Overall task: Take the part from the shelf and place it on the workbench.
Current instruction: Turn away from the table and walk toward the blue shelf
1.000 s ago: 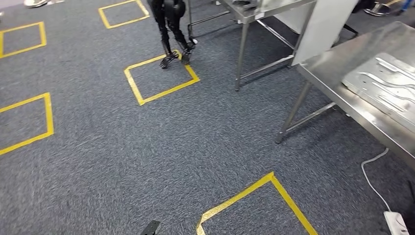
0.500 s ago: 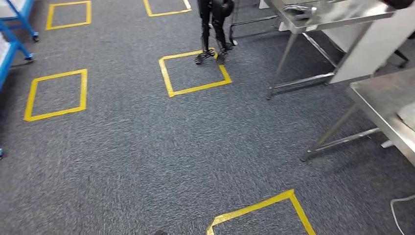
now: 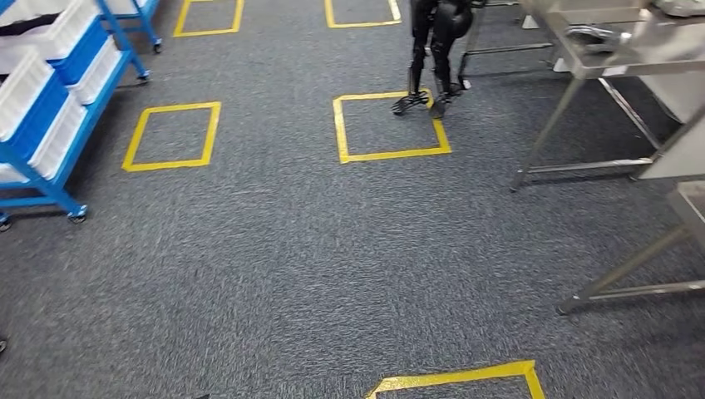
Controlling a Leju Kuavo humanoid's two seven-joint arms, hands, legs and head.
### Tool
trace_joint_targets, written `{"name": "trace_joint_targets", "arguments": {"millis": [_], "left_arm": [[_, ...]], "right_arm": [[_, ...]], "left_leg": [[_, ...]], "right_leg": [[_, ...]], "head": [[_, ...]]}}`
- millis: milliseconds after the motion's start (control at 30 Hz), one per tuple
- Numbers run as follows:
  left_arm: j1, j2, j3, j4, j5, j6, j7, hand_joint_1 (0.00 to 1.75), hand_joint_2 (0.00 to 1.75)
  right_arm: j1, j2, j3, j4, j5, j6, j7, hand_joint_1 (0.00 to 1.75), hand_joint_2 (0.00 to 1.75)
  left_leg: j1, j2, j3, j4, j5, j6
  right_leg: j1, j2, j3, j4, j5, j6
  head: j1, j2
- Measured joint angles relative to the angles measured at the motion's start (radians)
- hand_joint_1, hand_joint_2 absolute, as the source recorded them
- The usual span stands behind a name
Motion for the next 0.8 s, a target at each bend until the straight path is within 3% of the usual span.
{"name": "trace_joint_targets", "arguments": {"millis": [33, 67, 133, 200, 267, 300, 367, 433, 467, 500, 533, 600, 667, 733, 800], "left_arm": [[0.002, 0.001, 0.017, 0.0, -0.016, -0.002, -0.017, 0.0, 0.0], [0.005, 0.002, 0.036, 0.0, -0.024, -0.003, -0.032, 0.0, 0.0], [0.006, 0.003, 0.069, 0.0, -0.035, -0.006, -0.05, 0.0, 0.0], [0.005, 0.0, 0.091, 0.0, -0.055, -0.019, -0.049, 0.0, 0.0], [0.007, -0.001, 0.101, 0.0, -0.078, -0.037, -0.036, 0.0, 0.0], [0.01, -0.002, 0.104, 0.0, -0.093, -0.043, -0.024, 0.0, 0.0], [0.012, -0.004, 0.106, 0.0, -0.137, -0.046, 0.011, 0.0, 0.0], [0.01, -0.005, 0.104, 0.0, -0.187, -0.043, 0.044, 0.0, 0.0], [0.009, -0.005, 0.101, 0.0, -0.203, -0.043, 0.054, 0.0, 0.0], [0.009, -0.005, 0.098, 0.0, -0.213, -0.043, 0.06, 0.0, 0.0], [0.009, -0.005, 0.096, 0.0, -0.217, -0.043, 0.064, 0.0, 0.0], [0.009, -0.005, 0.094, 0.0, -0.221, -0.043, 0.067, 0.0, 0.0], [0.008, -0.005, 0.091, 0.0, -0.232, -0.049, 0.074, 0.0, 0.0], [0.007, -0.006, 0.085, 0.0, -0.25, -0.062, 0.088, 0.0, 0.0], [0.009, -0.004, 0.075, 0.0, -0.265, -0.073, 0.102, 0.0, 0.0]], "right_arm": [[0.001, 0.0, 0.0, 0.0, 0.003, 0.011, -0.001, 0.0, 0.0], [0.002, 0.001, 0.0, 0.001, 0.003, 0.02, -0.002, 0.0, 0.0], [0.001, 0.003, 0.0, 0.001, 0.0, 0.035, -0.005, 0.0, 0.0], [0.001, 0.003, 0.0, 0.001, -0.005, 0.053, -0.006, 0.0, 0.0], [0.0, 0.002, 0.0, 0.001, -0.007, 0.076, -0.008, 0.0, 0.0], [-0.001, 0.002, 0.0, 0.001, -0.007, 0.086, -0.01, 0.0, 0.0], [-0.001, 0.002, 0.0, 0.001, -0.008, 0.1, -0.01, 0.0, 0.0], [0.0, 0.001, 0.0, 0.001, -0.008, 0.105, -0.007, 0.0, 0.0], [0.0, 0.001, 0.001, 0.001, -0.008, 0.107, -0.005, 0.0, 0.0], [0.0, 0.001, 0.001, 0.001, -0.008, 0.109, -0.004, 0.0, 0.0], [-0.001, 0.001, 0.001, 0.001, -0.008, 0.11, -0.003, 0.0, 0.0], [-0.001, 0.001, 0.001, 0.001, -0.007, 0.111, -0.003, 0.0, 0.0], [0.0, 0.0, 0.001, 0.002, -0.002, 0.11, -0.003, 0.0, 0.0], [-0.001, -0.001, 0.004, 0.003, -0.004, 0.101, -0.004, 0.0, 0.0], [-0.003, -0.001, 0.005, 0.003, -0.036, 0.08, -0.006, 0.0, 0.0]], "left_leg": [[0.003, 0.004, 0.004, -0.009, 0.013, -0.002], [0.004, 0.011, 0.03, -0.054, 0.041, -0.003], [0.003, 0.051, 0.107, -0.187, 0.094, 0.0], [-0.002, 0.076, 0.149, -0.26, 0.111, 0.01], [-0.006, 0.059, 0.15, -0.265, 0.109, 0.023], [-0.005, 0.049, 0.151, -0.268, 0.11, 0.029], [-0.002, 0.03, 0.157, -0.275, 0.114, 0.043], [-0.003, 0.01, 0.157, -0.277, 0.116, 0.052], [-0.004, -0.002, 0.157, -0.277, 0.116, 0.055], [-0.006, -0.016, 0.158, -0.276, 0.116, 0.056], [-0.007, -0.032, 0.159, -0.276, 0.115, 0.056], [-0.008, -0.064, 0.163, -0.273, 0.114, 0.055], [-0.008, -0.093, 0.16, -0.267, 0.112, 0.05], [-0.004, -0.116, 0.151, -0.265, 0.114, 0.039], [0.0, -0.133, 0.145, -0.268, 0.118, 0.026]], "right_leg": [[0.0, -0.015, 0.001, 0.0, -0.002, 0.001], [0.0, -0.029, 0.003, 0.0, -0.004, 0.004], [0.002, -0.052, 0.009, 0.001, -0.011, 0.013], [0.006, -0.07, 0.017, 0.001, -0.018, 0.025], [0.006, -0.087, 0.025, -0.001, -0.023, 0.038], [0.004, -0.083, 0.028, 0.005, -0.029, 0.045], [0.001, -0.042, 0.011, 0.057, -0.065, 0.052], [0.001, 0.004, -0.047, 0.178, -0.128, 0.053], [0.002, 0.011, -0.079, 0.239, -0.151, 0.052], [0.003, 0.014, -0.101, 0.277, -0.157, 0.051], [0.003, 0.016, -0.107, 0.279, -0.142, 0.049], [0.003, 0.034, -0.07, 0.18, -0.064, 0.042], [0.001, 0.087, -0.024, 0.062, -0.009, 0.034], [0.003, 0.114, -0.012, 0.021, -0.003, 0.028], [0.003, 0.092, -0.007, 0.01, 0.001, 0.019]], "head": [[0.0, 0.0], [0.0, 0.0], [0.0, 0.0], [0.003, 0.0], [0.005, 0.0], [0.006, 0.0], [0.009, 0.0], [0.012, 0.0], [0.013, 0.0], [0.013, 0.0], [0.013, 0.0], [0.013, 0.0], [0.012, 0.0], [0.011, 0.0], [0.011, 0.0]]}}
